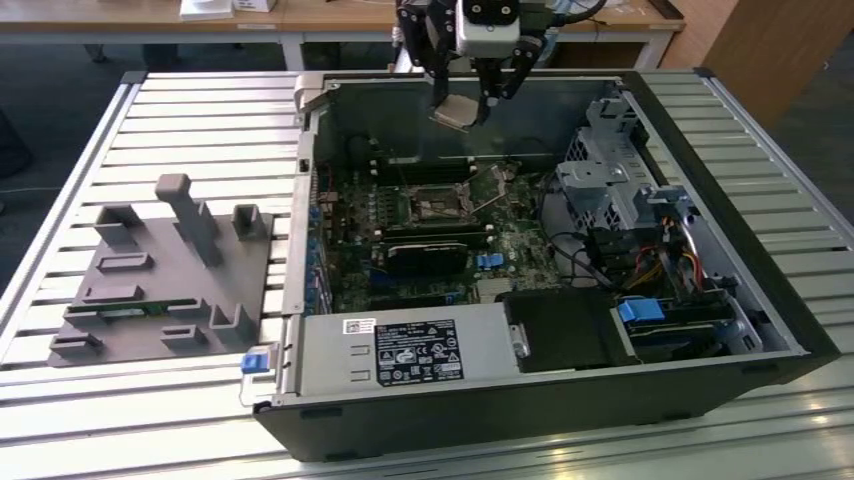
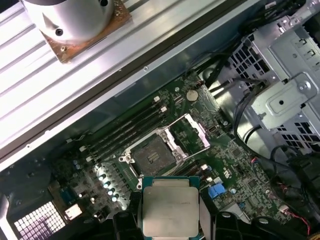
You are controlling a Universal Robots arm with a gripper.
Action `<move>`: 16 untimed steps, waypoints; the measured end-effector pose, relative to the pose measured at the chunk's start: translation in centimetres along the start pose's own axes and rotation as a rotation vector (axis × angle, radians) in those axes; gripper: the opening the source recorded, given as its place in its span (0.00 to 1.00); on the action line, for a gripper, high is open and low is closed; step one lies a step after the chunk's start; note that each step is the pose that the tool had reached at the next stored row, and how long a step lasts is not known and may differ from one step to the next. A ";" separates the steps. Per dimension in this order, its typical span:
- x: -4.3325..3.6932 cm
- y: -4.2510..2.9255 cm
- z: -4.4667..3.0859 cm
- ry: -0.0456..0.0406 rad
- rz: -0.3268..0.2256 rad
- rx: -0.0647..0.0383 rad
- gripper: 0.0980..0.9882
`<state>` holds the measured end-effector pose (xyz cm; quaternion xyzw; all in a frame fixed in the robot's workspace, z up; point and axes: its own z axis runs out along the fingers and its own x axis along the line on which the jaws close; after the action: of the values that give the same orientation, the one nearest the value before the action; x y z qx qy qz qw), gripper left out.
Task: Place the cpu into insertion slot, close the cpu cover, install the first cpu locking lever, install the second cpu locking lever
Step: 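Place the cpu into insertion slot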
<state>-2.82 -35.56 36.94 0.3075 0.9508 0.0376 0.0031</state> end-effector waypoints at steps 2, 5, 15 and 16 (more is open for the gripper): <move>0.00 0.00 0.01 -0.0018 0.024 0.000 0.49; 0.00 0.00 0.04 -0.0048 0.065 -0.001 0.49; 0.00 0.00 0.09 -0.0137 0.185 -0.003 0.49; 0.00 -0.01 0.10 -0.0144 0.195 -0.003 0.49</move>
<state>-2.82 -35.56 36.84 0.3990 0.9162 0.0371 0.0068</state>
